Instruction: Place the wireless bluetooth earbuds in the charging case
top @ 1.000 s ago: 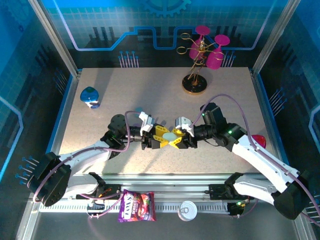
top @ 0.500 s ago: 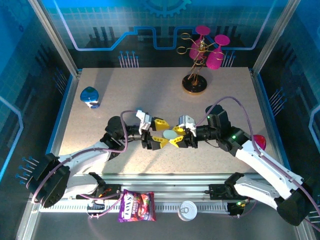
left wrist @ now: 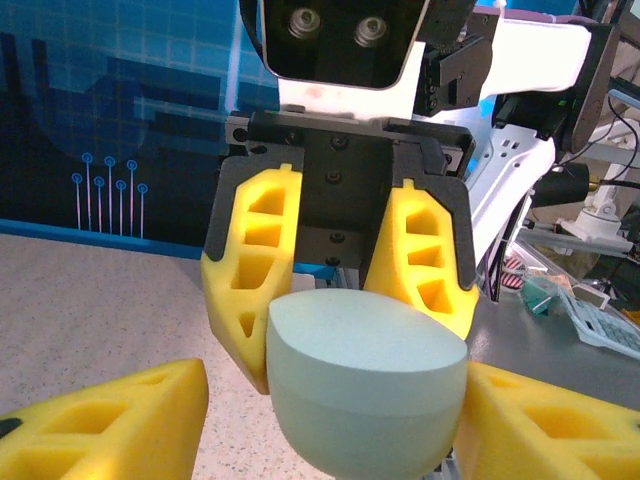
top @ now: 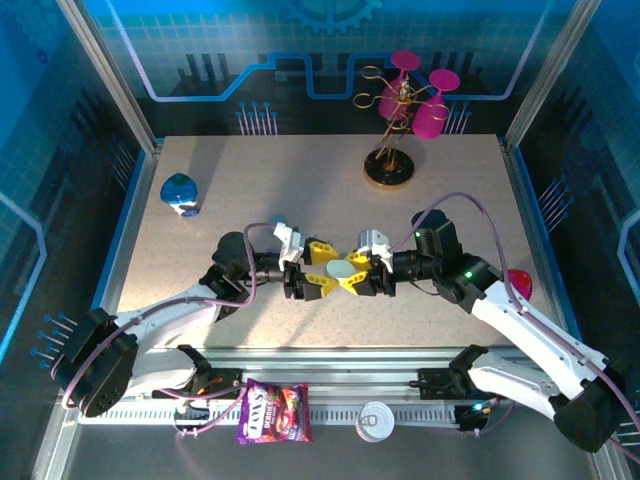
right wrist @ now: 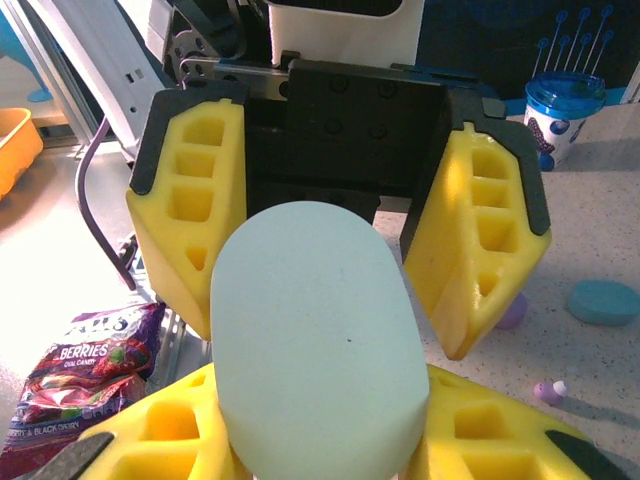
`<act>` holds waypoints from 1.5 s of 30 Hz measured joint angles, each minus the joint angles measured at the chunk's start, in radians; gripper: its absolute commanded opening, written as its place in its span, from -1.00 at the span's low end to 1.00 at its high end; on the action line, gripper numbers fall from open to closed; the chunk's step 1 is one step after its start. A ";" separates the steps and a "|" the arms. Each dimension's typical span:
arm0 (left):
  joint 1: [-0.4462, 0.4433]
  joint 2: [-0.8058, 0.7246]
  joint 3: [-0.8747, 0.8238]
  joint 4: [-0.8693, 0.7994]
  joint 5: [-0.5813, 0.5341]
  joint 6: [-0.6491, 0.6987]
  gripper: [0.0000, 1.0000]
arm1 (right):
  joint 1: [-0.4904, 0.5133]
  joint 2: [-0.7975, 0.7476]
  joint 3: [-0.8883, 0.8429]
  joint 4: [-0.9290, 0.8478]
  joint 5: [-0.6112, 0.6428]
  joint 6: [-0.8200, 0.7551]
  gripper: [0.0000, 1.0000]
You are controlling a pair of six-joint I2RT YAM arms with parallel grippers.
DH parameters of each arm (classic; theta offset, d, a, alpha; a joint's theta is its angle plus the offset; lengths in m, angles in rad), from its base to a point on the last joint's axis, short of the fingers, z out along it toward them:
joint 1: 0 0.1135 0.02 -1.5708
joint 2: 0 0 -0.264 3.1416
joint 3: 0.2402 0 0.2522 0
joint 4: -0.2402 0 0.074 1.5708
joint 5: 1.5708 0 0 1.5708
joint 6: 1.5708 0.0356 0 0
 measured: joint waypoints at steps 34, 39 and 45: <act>-0.008 -0.014 0.000 -0.076 0.005 0.054 -0.49 | 0.002 -0.044 0.003 -0.014 0.058 0.018 0.08; -0.008 -0.027 0.000 -0.082 0.012 0.062 -0.50 | -0.007 -0.069 0.002 -0.004 0.079 0.037 0.11; -0.006 -0.027 0.000 -0.083 0.011 0.061 -0.51 | -0.016 -0.085 0.001 0.010 0.109 0.079 0.15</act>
